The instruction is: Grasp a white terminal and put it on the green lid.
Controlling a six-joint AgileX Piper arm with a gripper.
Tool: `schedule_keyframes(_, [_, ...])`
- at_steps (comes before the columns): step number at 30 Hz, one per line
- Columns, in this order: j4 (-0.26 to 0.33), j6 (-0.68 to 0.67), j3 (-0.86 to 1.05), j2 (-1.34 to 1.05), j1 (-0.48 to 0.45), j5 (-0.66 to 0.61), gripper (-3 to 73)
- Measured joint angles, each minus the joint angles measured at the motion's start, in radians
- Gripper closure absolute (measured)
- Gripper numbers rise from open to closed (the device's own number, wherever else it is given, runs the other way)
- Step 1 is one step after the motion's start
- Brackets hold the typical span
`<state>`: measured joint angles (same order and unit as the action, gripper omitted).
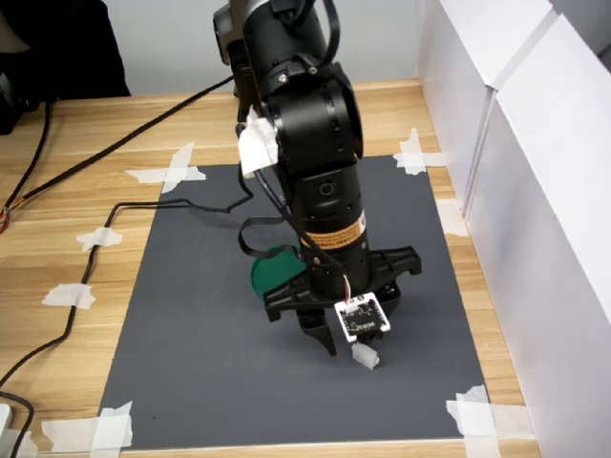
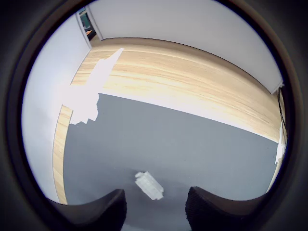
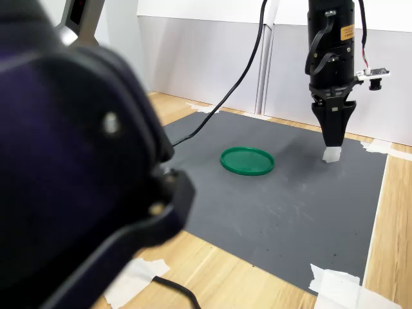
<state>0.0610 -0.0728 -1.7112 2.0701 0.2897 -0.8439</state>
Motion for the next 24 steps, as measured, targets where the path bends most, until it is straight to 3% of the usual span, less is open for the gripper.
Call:
schedule_keyframes(6, [0.007,0.0,0.0,0.024,0.017,0.028,18.2])
schedule_keyframes(17, [-0.036,0.003,0.0,0.071,0.018,0.06,18.2])
schedule_keyframes(24, [-0.039,0.003,0.0,0.077,0.018,0.069,27.2])
